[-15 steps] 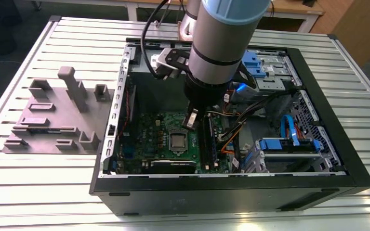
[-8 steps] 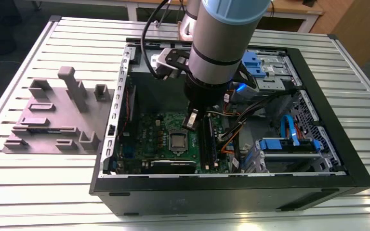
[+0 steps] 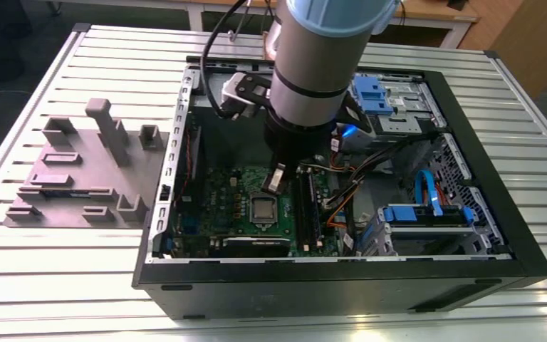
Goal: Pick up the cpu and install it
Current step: 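Close the cpu cover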
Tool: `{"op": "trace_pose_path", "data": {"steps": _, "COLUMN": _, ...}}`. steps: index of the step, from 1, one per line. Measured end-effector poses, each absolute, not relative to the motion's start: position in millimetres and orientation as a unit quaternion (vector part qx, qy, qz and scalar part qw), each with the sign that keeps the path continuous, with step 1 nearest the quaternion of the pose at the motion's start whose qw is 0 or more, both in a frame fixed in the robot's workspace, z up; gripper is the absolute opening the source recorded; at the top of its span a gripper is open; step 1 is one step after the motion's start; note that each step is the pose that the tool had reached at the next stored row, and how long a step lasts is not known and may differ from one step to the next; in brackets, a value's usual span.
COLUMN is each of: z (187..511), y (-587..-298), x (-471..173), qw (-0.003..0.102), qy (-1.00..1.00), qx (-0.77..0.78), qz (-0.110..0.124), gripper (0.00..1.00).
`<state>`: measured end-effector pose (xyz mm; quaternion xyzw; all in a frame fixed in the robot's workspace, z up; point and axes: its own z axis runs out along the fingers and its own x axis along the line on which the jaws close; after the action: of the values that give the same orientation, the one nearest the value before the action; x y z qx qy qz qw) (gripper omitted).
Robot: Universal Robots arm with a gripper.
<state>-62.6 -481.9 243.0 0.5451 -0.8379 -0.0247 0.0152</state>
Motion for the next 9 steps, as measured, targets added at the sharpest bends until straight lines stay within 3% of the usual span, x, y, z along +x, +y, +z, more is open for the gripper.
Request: {"op": "trace_pose_path", "data": {"steps": 9, "z": 243.0, "y": -482.2, "x": -72.3, "qw": 0.016, "qy": -0.838, "qx": 0.545, "qz": -0.023, "gripper": 0.1}}
